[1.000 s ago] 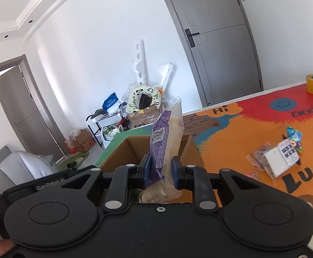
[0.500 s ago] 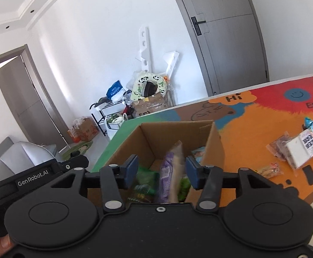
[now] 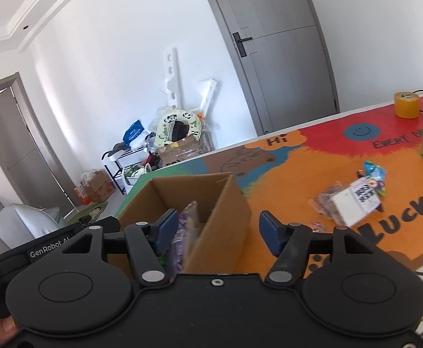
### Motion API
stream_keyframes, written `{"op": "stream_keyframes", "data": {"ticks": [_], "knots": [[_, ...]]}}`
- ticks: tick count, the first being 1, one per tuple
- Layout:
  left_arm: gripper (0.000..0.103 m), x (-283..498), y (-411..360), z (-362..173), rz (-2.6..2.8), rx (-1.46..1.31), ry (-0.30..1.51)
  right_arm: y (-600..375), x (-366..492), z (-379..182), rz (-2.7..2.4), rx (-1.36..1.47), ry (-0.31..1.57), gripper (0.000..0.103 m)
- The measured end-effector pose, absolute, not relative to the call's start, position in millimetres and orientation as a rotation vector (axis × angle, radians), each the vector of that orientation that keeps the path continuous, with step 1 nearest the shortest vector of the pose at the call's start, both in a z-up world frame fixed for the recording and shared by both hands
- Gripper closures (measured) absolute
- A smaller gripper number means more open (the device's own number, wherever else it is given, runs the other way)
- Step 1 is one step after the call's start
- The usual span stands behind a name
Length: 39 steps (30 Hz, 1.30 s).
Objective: Organize snacks
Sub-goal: 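Carry the green pack and purple bar into the box while opening both tools, then move both open tools back over the remaining snacks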
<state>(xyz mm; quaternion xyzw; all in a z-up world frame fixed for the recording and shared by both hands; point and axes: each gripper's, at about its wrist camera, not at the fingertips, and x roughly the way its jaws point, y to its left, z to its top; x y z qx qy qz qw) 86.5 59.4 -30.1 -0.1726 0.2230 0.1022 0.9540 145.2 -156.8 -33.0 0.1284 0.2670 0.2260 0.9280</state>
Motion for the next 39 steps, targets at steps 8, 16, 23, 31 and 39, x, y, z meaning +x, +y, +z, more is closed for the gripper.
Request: {"op": "stream_keyframes", "data": {"ticks": [8, 16, 23, 31, 39], "knots": [[0.016, 91.5, 29.2, -27.3, 0.160, -0.324, 0.455, -192.7, 141.8, -37.2, 0.384, 0.303, 0.543, 0.017], [0.015, 97.7, 0.0, -24.5, 0.118, -0.284, 0.459, -223.3, 142.0, -42.1, 0.322, 0.330, 0.534, 0.008], [0.015, 106.1, -28.9, -25.1, 0.090, -0.257, 0.470, -255.6, 142.1, -46.8, 0.284, 0.366, 0.530, 0.006], [0.015, 117.4, -63.8, -29.1, 0.040, -0.218, 0.485, -293.3, 143.3, -55.1, 0.232, 0.406, 0.512, 0.006], [0.015, 129.7, -88.9, -38.9, -0.002, -0.191, 0.511, -317.6, 152.3, -69.1, 0.191, 0.439, 0.525, 0.008]]}}
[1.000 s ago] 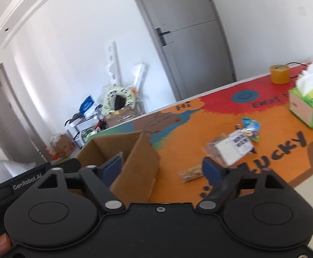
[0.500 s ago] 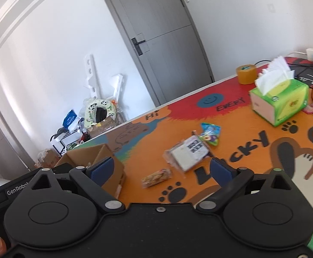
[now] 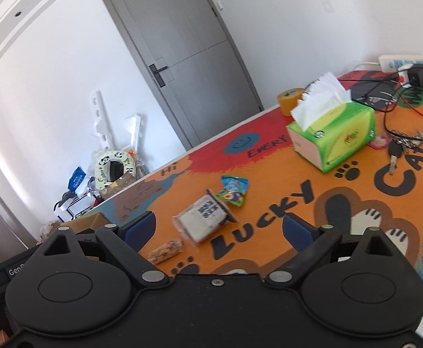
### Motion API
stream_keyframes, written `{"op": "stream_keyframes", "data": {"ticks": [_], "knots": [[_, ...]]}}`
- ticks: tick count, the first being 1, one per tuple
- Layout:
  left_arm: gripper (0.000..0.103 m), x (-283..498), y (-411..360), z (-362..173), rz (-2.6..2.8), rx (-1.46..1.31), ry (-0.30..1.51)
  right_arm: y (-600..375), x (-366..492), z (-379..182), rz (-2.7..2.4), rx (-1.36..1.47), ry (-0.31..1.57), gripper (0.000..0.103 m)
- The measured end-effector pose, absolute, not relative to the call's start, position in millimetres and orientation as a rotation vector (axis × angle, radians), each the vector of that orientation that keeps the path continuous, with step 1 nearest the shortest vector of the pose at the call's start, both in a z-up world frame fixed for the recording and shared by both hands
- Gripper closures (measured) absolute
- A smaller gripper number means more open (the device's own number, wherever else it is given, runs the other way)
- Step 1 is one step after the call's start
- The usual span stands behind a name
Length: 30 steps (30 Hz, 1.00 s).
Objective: Organize snacks
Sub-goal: 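Move both open tools back over the remaining snacks, then grasp the yellow pastry pack with the left tool while the right tool grasps the white bread pack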
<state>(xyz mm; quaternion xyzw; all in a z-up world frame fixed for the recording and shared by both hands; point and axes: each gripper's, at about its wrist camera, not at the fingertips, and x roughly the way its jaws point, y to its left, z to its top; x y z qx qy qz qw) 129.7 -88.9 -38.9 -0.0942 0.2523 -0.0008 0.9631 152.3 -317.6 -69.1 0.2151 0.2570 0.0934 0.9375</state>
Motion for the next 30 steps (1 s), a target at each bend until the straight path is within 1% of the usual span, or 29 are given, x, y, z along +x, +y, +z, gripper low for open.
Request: {"op": "stream_keyframes", "data": {"ticks": [21, 30], "knots": [[0.016, 177.0, -118.5, -75.5, -0.013, -0.160, 0.590, -333.2, 178.1, -102.8, 0.178, 0.479, 0.583, 0.012], [0.018, 192.3, -122.5, -90.1, 0.028, -0.136, 0.612, -339.6, 188.7, -113.9, 0.195, 0.500, 0.598, 0.012]]}}
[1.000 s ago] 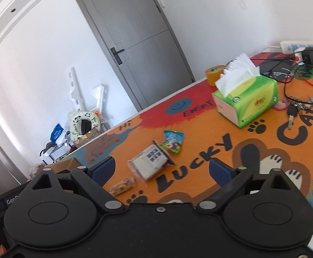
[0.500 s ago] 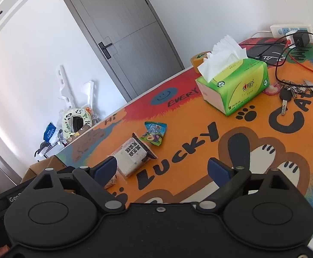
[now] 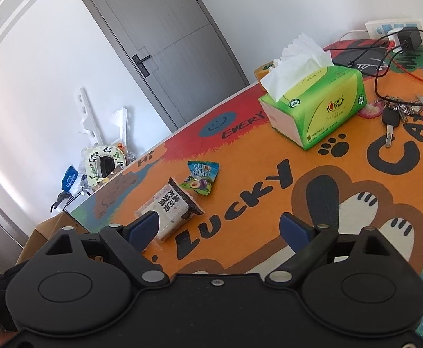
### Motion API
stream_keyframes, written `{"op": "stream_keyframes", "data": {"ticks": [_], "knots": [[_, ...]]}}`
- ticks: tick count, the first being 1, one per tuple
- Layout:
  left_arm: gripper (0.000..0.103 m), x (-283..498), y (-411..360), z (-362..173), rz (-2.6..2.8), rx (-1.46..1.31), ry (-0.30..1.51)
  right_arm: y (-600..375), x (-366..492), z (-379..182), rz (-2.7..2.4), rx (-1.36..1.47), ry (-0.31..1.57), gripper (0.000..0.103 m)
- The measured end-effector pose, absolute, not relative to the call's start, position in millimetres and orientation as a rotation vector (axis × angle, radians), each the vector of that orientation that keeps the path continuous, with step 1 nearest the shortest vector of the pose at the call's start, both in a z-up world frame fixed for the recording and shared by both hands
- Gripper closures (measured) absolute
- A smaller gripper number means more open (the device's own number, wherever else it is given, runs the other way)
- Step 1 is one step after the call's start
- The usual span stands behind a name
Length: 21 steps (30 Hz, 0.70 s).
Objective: Organize snacks
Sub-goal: 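Grasp the yellow pastry pack with the left tool while the right tool grasps the white bread pack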
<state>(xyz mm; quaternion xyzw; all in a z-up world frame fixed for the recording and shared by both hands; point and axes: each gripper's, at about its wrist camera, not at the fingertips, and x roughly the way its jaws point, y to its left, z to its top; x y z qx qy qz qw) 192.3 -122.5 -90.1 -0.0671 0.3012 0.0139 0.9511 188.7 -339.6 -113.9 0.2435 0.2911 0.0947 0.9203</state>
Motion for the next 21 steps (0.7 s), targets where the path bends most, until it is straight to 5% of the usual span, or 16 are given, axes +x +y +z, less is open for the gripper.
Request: {"op": "stream_keyframes", "data": {"ticks": [21], "knots": [[0.029, 218.7, -118.3, -116.8, 0.081, -0.112, 0.659, -329.7, 217.8, -134.6, 0.242, 0.521, 0.654, 0.014]]}}
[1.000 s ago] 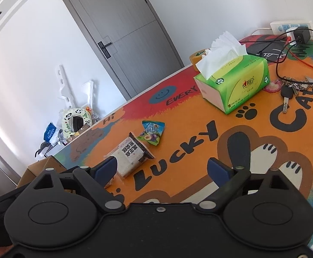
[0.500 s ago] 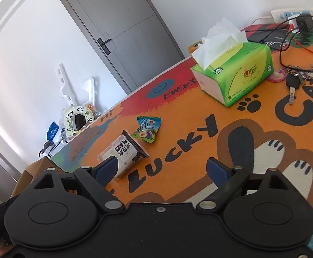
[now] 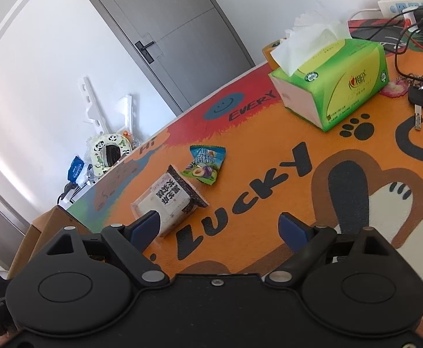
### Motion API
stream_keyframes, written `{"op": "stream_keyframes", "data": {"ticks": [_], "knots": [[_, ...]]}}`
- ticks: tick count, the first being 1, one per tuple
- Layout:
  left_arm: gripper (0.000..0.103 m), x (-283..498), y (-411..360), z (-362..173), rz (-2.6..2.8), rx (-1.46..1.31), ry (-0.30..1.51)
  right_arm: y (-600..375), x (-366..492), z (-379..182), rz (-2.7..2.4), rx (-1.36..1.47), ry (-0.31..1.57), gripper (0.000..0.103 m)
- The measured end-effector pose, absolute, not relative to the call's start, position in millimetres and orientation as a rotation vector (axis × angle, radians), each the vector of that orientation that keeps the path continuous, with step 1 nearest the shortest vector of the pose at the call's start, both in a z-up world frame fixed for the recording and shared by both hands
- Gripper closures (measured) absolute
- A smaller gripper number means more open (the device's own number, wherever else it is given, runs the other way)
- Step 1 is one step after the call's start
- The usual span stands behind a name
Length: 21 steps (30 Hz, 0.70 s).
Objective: Organize snacks
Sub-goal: 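Grasp the yellow pastry pack with the left tool while the right tool grasps the white bread pack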
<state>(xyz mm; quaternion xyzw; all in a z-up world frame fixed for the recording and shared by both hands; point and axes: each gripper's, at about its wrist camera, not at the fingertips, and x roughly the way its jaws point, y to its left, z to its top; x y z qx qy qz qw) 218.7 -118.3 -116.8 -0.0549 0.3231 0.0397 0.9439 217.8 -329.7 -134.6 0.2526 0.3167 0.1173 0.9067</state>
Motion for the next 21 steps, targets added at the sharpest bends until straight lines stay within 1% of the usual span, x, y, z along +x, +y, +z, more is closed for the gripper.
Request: {"op": "stream_keyframes", "data": {"ticks": [10, 11, 12, 13, 14, 16, 21], "knots": [[0.029, 227.0, -121.1, -129.1, 0.115, -0.135, 0.684, -320.3, 227.7, -134.4, 0.254, 0.503, 0.671, 0.014], [0.036, 226.9, -121.0, -130.0, 0.121, -0.134, 0.683, -319.3, 228.8, -133.5, 0.255, 0.499, 0.671, 0.014], [0.041, 226.3, -122.7, -130.3, 0.129, -0.121, 0.673, -317.9, 230.5, -133.0, 0.255, 0.495, 0.672, 0.014], [0.047, 225.6, -123.9, -130.3, 0.123, -0.115, 0.667, -316.6, 232.2, -132.6, 0.255, 0.493, 0.675, 0.014], [0.050, 225.7, -125.0, -129.8, 0.120, -0.114, 0.667, -314.9, 234.3, -132.3, 0.256, 0.490, 0.677, 0.014], [0.052, 224.9, -124.8, -128.7, 0.108, -0.123, 0.664, -310.4, 239.5, -131.4, 0.255, 0.479, 0.683, 0.014], [0.052, 221.7, -113.5, -119.9, 0.106, -0.183, 0.636, -298.9, 250.4, -125.9, 0.273, 0.465, 0.680, 0.014]]}}
